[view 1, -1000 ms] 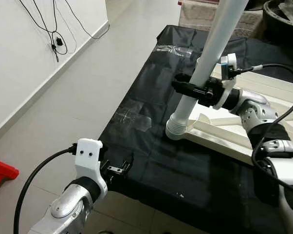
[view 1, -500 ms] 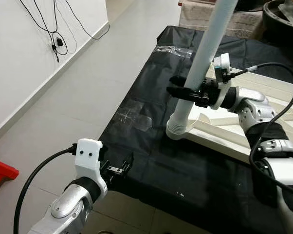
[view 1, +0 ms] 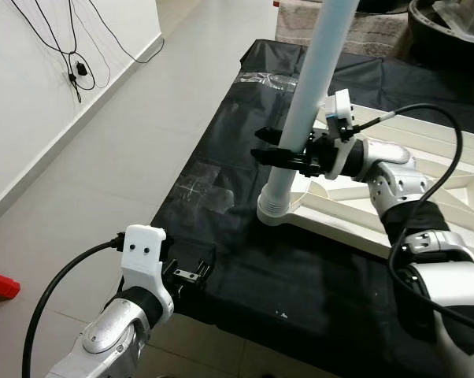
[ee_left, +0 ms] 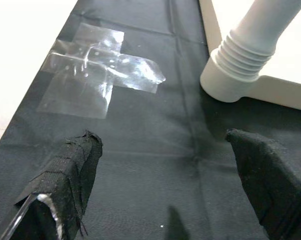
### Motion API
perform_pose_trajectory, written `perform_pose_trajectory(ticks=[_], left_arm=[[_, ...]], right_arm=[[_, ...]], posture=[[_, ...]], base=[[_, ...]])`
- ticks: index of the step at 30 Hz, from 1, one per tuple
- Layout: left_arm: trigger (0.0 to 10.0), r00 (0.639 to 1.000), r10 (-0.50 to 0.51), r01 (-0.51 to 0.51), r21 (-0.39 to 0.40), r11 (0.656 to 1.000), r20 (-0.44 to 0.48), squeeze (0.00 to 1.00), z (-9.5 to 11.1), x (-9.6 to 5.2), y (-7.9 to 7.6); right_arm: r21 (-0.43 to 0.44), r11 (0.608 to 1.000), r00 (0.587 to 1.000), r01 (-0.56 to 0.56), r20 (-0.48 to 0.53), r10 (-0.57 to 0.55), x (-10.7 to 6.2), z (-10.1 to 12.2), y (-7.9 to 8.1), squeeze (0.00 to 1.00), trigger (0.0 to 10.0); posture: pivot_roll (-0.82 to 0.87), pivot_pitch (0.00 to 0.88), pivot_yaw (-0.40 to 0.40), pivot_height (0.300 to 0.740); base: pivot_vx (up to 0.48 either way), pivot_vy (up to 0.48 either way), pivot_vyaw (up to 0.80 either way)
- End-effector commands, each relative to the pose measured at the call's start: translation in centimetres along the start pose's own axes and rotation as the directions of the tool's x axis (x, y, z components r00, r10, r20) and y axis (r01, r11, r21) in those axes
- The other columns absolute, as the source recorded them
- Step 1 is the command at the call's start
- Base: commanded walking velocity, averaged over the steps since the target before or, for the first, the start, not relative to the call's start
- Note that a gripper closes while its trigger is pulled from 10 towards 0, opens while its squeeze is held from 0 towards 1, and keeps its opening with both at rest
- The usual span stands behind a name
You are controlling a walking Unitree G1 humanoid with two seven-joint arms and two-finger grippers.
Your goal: Building children table
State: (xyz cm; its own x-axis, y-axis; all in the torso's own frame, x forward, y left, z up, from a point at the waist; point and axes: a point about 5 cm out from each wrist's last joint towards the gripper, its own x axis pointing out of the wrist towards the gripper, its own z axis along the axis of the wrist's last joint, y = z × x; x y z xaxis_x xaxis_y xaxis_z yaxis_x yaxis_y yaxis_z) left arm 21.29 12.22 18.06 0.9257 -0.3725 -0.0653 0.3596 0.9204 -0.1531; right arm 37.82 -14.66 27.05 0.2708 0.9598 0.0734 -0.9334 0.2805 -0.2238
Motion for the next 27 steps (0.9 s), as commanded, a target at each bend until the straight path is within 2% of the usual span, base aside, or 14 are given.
perform_pose_trajectory(ticks=[1,4,6,11,13,14,16,23,27], left_arm=[[10.0,1.000,-0.003,0.003,0.000,1.000,-0.008,0.00,-0.2,-0.1,-0.2],[10.0,1.000,-0.003,0.003,0.003,1.000,-0.005,0.00,-0.1,0.0,-0.1],[10.0,1.000,-0.004,0.004,0.007,1.000,0.000,0.00,0.0,0.1,0.1],[10.0,1.000,-0.004,0.004,0.009,1.000,0.001,0.00,0.0,0.3,0.2],[10.0,1.000,-0.006,0.006,0.011,1.000,0.004,0.00,0.0,0.6,0.3],[10.0,1.000,-0.006,0.006,0.011,1.000,0.004,0.00,0.0,0.6,0.3],[10.0,1.000,-0.009,0.009,0.013,1.000,0.009,0.00,0.1,0.9,0.4],[10.0,1.000,-0.011,0.010,0.021,1.000,0.024,0.00,0.3,1.3,0.6],[10.0,0.999,-0.005,0.005,0.023,1.000,0.033,0.00,0.5,1.5,0.7]], right_arm=[[0.105,0.992,0.994,0.074,-0.084,-0.066,0.1,-3.9,0.9,0.00,10.0],[0.114,0.988,0.993,0.107,-0.071,-0.099,0.3,-4.3,1.2,0.00,10.0],[0.122,0.985,0.992,0.119,-0.052,-0.114,0.5,-4.7,2.0,0.00,10.0],[0.107,0.984,0.990,0.141,-0.046,-0.137,0.7,-4.7,2.4,0.00,10.0],[0.091,0.955,0.958,0.282,-0.086,-0.274,1.1,-4.8,2.1,0.00,10.0],[0.091,0.955,0.958,0.282,-0.086,-0.274,1.1,-4.8,2.1,0.00,10.0],[0.049,0.921,0.916,0.387,-0.139,-0.377,1.3,-4.9,1.9,0.00,10.0],[0.041,0.886,0.870,0.462,-0.214,-0.444,2.4,-5.0,2.5,0.00,10.0],[0.043,0.876,0.860,0.481,-0.216,-0.461,2.7,-5.1,2.7,0.00,10.0]], posture=[[0.18,0.223,-0.038,0.740],[0.18,0.222,-0.038,0.740],[0.17,0.219,-0.036,0.740],[0.17,0.217,-0.033,0.740],[0.16,0.209,-0.026,0.740],[0.16,0.209,-0.026,0.740],[0.16,0.202,-0.026,0.740],[0.15,0.192,-0.029,0.740],[0.15,0.188,-0.037,0.740]], base=[[0.000,0.000,0.00],[0.000,0.000,0.00],[0.000,0.000,0.00],[0.000,0.000,0.00],[0.000,0.000,0.00],[0.000,0.000,0.00],[0.000,0.000,0.00],[0.000,0.000,0.00],[0.000,0.000,0.00]])
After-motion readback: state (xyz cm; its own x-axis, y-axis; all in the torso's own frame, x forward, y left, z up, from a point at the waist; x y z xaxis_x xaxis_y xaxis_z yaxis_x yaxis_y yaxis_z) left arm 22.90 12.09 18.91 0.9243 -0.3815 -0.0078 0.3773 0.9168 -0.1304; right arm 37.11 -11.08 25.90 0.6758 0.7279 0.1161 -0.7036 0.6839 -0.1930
